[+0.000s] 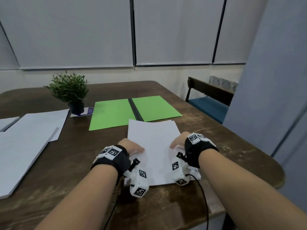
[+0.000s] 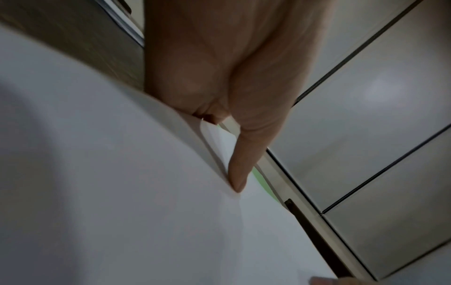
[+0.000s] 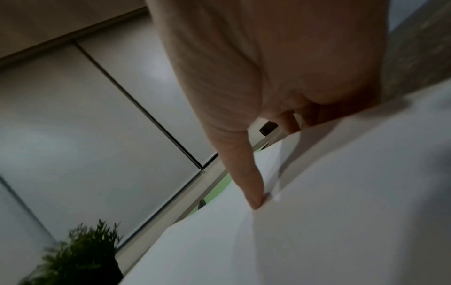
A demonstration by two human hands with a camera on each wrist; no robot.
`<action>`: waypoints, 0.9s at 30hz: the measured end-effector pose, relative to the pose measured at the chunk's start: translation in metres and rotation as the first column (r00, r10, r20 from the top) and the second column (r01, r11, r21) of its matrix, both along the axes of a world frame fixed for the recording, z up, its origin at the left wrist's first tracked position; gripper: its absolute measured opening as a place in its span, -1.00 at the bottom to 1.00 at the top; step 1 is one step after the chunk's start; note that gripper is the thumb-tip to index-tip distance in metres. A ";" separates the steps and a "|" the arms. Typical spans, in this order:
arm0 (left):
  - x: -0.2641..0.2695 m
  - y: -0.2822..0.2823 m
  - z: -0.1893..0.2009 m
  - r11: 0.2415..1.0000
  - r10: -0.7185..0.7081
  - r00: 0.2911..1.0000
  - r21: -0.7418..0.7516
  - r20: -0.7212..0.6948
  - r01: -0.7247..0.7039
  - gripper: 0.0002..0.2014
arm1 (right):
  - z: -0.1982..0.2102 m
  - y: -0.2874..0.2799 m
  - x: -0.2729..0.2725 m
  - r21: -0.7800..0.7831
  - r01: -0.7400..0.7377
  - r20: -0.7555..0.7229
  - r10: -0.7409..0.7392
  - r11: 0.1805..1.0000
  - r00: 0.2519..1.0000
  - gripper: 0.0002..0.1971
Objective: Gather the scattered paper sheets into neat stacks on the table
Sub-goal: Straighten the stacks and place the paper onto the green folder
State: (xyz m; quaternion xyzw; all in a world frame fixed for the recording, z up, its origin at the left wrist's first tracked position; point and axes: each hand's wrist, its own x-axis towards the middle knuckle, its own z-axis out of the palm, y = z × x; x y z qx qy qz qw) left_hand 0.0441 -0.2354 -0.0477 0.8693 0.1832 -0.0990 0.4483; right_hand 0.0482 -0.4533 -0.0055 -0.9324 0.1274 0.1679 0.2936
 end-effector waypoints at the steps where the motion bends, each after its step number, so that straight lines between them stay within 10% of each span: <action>1: -0.002 0.000 0.000 1.000 -0.001 1.000 0.028 -0.003 0.001 -0.47 | 0.000 0.001 -0.001 -0.005 -0.004 -0.009 0.004 1.000 1.000 -0.84; 13: -0.002 -0.001 -0.009 0.992 -0.059 0.998 0.108 -0.035 0.062 -0.16 | -0.017 -0.017 -0.001 0.108 0.068 -0.006 -0.068 0.992 0.998 -0.70; 19: 0.019 0.008 -0.028 0.995 -0.070 0.997 0.077 -0.014 0.071 0.01 | -0.059 -0.035 0.036 0.240 0.067 0.018 -0.073 0.968 0.997 -0.05; 27: -0.005 0.008 -0.001 0.986 0.098 0.994 -0.133 -0.040 -0.103 -0.30 | -0.024 -0.027 -0.003 0.551 -0.085 0.188 -0.024 0.830 0.982 -0.54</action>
